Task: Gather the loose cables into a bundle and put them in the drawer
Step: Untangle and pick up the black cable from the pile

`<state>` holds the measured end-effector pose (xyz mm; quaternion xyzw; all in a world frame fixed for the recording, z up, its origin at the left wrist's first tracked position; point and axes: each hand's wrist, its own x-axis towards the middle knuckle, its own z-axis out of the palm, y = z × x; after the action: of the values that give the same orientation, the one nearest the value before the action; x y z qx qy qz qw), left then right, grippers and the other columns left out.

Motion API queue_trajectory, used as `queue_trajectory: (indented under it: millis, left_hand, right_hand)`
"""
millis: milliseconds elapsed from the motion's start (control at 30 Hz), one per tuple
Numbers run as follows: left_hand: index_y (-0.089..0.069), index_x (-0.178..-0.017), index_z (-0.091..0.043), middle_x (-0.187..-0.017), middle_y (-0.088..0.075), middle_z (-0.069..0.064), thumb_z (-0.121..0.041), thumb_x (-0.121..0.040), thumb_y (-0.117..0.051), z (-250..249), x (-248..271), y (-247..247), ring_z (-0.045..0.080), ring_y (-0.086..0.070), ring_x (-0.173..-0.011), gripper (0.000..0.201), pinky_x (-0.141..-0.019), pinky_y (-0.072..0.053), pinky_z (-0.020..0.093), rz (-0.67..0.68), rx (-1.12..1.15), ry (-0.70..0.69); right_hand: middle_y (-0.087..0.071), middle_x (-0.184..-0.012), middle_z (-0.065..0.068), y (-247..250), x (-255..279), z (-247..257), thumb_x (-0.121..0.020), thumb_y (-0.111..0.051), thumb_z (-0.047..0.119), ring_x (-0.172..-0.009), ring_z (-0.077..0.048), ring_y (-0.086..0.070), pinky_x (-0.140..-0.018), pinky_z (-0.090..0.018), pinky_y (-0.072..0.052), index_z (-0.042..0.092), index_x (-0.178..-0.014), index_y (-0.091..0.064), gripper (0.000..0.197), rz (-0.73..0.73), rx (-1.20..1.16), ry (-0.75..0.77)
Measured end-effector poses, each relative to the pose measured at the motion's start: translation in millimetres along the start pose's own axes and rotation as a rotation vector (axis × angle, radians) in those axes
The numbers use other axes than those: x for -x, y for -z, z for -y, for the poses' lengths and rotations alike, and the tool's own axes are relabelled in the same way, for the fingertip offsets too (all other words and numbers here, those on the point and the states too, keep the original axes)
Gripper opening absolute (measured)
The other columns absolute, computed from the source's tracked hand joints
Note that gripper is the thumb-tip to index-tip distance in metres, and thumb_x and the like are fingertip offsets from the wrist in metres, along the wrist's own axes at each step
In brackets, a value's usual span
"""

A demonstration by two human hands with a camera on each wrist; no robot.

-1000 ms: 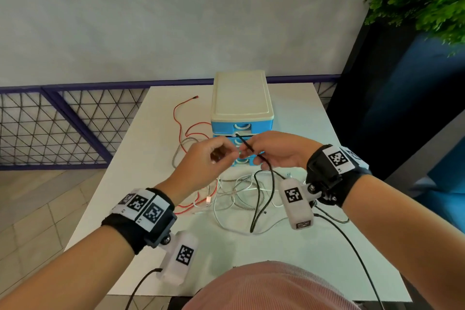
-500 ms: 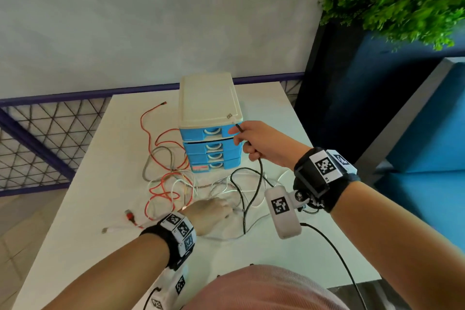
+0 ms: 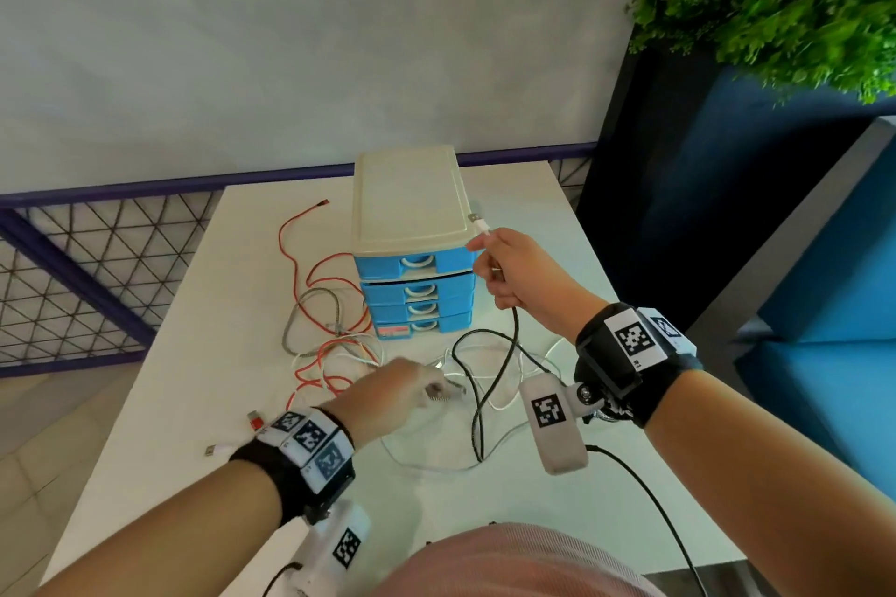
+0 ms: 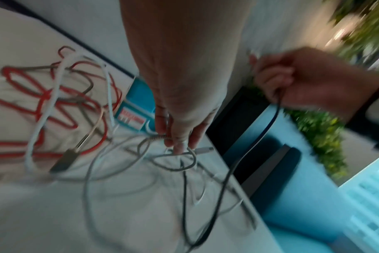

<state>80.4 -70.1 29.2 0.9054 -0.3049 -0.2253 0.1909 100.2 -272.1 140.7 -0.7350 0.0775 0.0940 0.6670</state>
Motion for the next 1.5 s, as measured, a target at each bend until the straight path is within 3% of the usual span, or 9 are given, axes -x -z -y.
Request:
queue_trajectory:
  millis: [100, 300, 533, 600, 733, 933, 1233, 1367, 1500]
  left_hand:
    - [-0.068, -0.092, -0.024, -0.084, -0.066, -0.016, -0.013, -0.086, -0.062, -12.1, 6.1, 40.2, -0.003, -0.062, -0.076, 0.014, -0.067, -0.043, 0.008, -0.261, 0.19, 0.064]
    - [-0.06, -0.1, -0.006, -0.074, -0.068, 0.007, -0.004, -0.09, -0.057, -30.1, 20.1, 102.1, 0.012, -0.053, -0.042, 0.011, -0.045, -0.047, 0.021, -0.449, 0.846, 0.212]
    - [-0.062, -0.098, -0.007, -0.065, -0.067, -0.004, -0.015, -0.094, -0.055, -41.0, 27.1, 126.9, 0.011, -0.037, -0.04, 0.012, -0.04, -0.033, 0.019, -0.587, 0.804, 0.069]
    - [-0.061, -0.1, -0.005, -0.062, -0.064, -0.006, -0.015, -0.095, -0.054, -44.8, 26.4, 129.2, 0.011, -0.038, -0.042, 0.013, -0.041, -0.037, 0.02, -0.615, 0.805, 0.016]
    - [-0.057, -0.104, -0.01, -0.052, -0.047, -0.005, -0.028, -0.096, -0.05, -45.7, 27.2, 136.0, 0.011, -0.033, -0.04, 0.02, -0.042, -0.034, 0.02, -0.558, 0.858, 0.008]
    - [-0.054, -0.077, -0.011, -0.052, -0.037, -0.007, -0.034, -0.1, -0.035, -7.0, 47.8, 113.9, 0.01, -0.031, -0.049, 0.038, -0.048, -0.031, 0.018, -0.355, 0.693, 0.135]
    - [-0.064, -0.089, -0.007, -0.067, -0.062, 0.001, -0.025, -0.102, -0.032, -6.0, 45.5, 101.0, 0.01, -0.057, -0.059, 0.039, -0.058, -0.046, 0.023, -0.354, 0.756, 0.082]
    - [-0.061, -0.112, -0.012, -0.1, -0.073, 0.002, -0.038, -0.103, -0.023, -31.3, 20.9, 118.1, 0.012, -0.069, -0.092, 0.047, -0.072, -0.055, 0.025, -0.479, 1.241, 0.113]
    - [-0.058, -0.09, -0.009, -0.073, -0.068, 0.004, -0.034, -0.103, -0.025, -39.7, 14.2, 143.3, 0.016, -0.069, -0.074, 0.043, -0.07, -0.059, 0.03, -0.6, 1.849, 0.045]
  right_hand:
    - [-0.051, -0.07, 0.0, 1.1, -4.6, 0.1, -0.102, -0.03, 0.012, -0.046, -0.008, -0.035, -0.044, -0.022, -0.031, 0.011, -0.094, -0.054, 0.025, -0.003, -0.134, 0.03]
    - [-0.029, -0.05, 0.008, -3.1, -6.2, 6.8, -0.097, -0.044, 0.02, -0.041, -0.008, -0.021, -0.039, -0.022, -0.018, 0.013, -0.08, -0.053, 0.02, 0.036, -0.178, 0.014]
    - [-0.026, -0.057, 0.006, -23.9, 5.8, 9.8, -0.094, -0.056, 0.044, -0.046, -0.009, -0.024, -0.042, -0.021, -0.024, 0.008, -0.109, -0.065, 0.041, 0.222, 0.145, 0.13]
    - [-0.029, -0.056, 0.005, -31.6, 8.8, 13.5, -0.094, -0.055, 0.043, -0.046, -0.009, -0.026, -0.043, -0.021, -0.027, 0.009, -0.098, -0.066, 0.036, 0.253, 0.224, 0.172]
    - [-0.035, -0.055, 0.006, -34.1, 5.2, 22.3, -0.098, -0.05, 0.037, -0.043, -0.007, -0.032, -0.043, -0.02, -0.032, 0.017, -0.077, -0.055, 0.03, 0.158, 0.23, 0.261]
    - [-0.032, -0.045, 0.012, 1.0, -7.4, 64.5, -0.1, -0.047, 0.034, -0.036, -0.005, -0.026, -0.036, -0.018, -0.021, 0.019, -0.07, -0.045, 0.033, -0.193, -0.397, 0.348]
    - [-0.035, -0.055, 0.007, -7.4, -6.7, 46.9, -0.099, -0.047, 0.036, -0.044, -0.007, -0.028, -0.042, -0.022, -0.025, 0.016, -0.077, -0.049, 0.031, -0.055, 0.026, 0.32]
    - [-0.036, -0.054, 0.007, -29.3, 2.3, 35.8, -0.099, -0.047, 0.037, -0.042, -0.007, -0.03, -0.04, -0.022, -0.027, 0.017, -0.073, -0.051, 0.033, 0.087, 0.223, 0.306]
    - [-0.039, -0.05, 0.008, -35.6, 10.7, 24.3, -0.098, -0.049, 0.037, -0.041, -0.007, -0.031, -0.04, -0.022, -0.028, 0.018, -0.069, -0.054, 0.036, 0.205, 0.433, 0.254]
